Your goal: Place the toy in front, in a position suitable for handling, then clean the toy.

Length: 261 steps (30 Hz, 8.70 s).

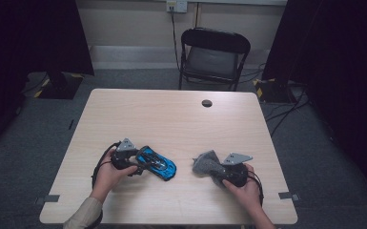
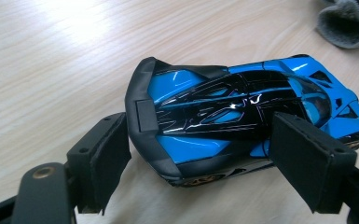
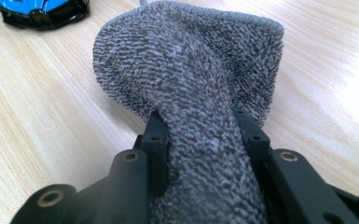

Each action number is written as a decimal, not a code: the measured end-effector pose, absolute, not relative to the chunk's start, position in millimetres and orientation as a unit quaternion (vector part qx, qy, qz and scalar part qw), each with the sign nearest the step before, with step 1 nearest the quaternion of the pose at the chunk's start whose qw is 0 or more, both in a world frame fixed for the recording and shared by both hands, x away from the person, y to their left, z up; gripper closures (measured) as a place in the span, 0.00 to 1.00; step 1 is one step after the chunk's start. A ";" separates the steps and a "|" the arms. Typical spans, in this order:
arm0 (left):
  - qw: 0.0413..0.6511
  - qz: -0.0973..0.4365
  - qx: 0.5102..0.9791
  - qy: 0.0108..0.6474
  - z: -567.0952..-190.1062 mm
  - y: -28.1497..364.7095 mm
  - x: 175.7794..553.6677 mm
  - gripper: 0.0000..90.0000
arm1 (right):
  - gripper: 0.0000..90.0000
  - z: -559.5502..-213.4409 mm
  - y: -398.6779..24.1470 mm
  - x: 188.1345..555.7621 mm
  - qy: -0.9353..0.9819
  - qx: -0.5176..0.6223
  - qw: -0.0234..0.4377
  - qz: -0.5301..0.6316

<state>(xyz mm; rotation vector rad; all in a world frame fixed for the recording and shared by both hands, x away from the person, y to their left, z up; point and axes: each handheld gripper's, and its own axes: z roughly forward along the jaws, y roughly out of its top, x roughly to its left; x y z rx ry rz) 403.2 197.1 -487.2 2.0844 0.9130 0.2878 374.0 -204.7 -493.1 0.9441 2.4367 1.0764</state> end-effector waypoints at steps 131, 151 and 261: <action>0.411 0.131 0.847 0.312 -491.3 179.0 379.3 0.30 | 0.73 -452.8 -85.4 366.4 0.907 0.237 0.096 0.336; 0.423 0.124 0.840 0.315 -494.2 179.7 381.0 0.27 | 0.72 -450.3 -18.2 423.4 0.890 0.281 0.074 0.351; 0.424 0.112 0.848 0.297 -496.1 161.5 375.9 0.25 | 0.72 -444.4 -58.5 398.5 0.893 0.278 0.137 0.326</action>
